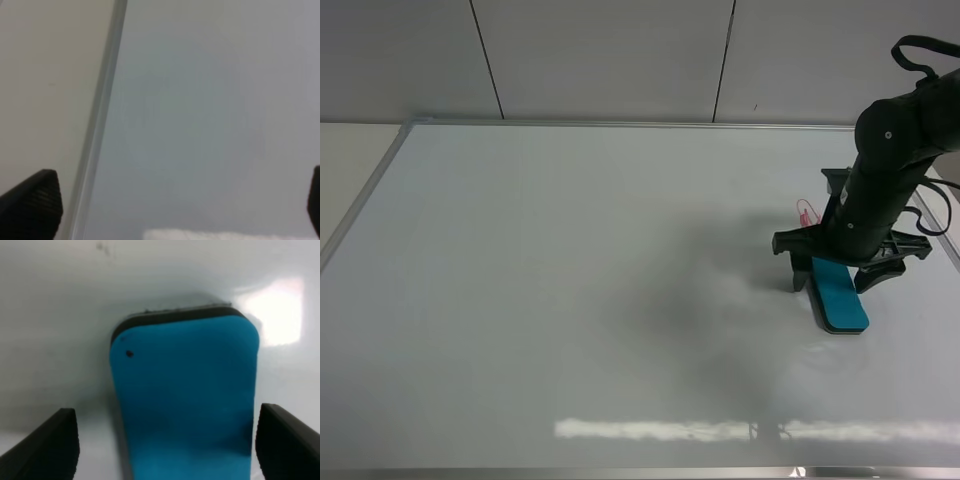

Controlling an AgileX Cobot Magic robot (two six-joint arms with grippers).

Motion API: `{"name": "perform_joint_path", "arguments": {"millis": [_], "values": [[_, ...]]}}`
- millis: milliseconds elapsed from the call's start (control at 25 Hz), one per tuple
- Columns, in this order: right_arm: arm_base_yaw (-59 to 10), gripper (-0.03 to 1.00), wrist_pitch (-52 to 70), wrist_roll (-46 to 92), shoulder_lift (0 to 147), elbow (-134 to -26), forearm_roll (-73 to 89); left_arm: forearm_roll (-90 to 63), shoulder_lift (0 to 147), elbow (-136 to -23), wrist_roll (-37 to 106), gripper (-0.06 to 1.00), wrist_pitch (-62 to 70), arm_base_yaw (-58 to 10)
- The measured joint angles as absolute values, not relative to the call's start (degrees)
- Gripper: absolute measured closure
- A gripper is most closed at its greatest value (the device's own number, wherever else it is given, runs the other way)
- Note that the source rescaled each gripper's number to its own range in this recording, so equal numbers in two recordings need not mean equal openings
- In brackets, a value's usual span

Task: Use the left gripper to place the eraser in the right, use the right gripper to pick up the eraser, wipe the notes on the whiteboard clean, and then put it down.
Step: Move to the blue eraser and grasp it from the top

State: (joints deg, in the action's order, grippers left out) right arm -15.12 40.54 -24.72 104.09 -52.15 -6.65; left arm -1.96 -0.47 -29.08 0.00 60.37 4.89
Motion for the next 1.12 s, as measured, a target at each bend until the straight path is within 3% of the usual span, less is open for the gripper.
{"name": "perform_joint_path", "arguments": {"millis": [320,1000,1080,1120], "values": [[-15.12,0.54,43.99,-28.94,104.09,-52.15,-11.4,-1.96,-0.47,-29.08,0.0,-0.06,60.37,4.89],[-15.17,0.54,35.59,-28.94,103.42,-48.78,-11.47,-1.96,-0.47,-29.08,0.0,-0.06,60.37,4.89],[-15.17,0.58,35.66,-28.94,103.32,-48.71,-10.57,-1.96,-0.47,-29.08,0.0,-0.06,60.37,4.89],[-15.17,0.65,35.71,-28.94,103.21,-48.66,-9.93,-1.96,-0.47,-29.08,0.0,-0.06,60.37,4.89]]}}
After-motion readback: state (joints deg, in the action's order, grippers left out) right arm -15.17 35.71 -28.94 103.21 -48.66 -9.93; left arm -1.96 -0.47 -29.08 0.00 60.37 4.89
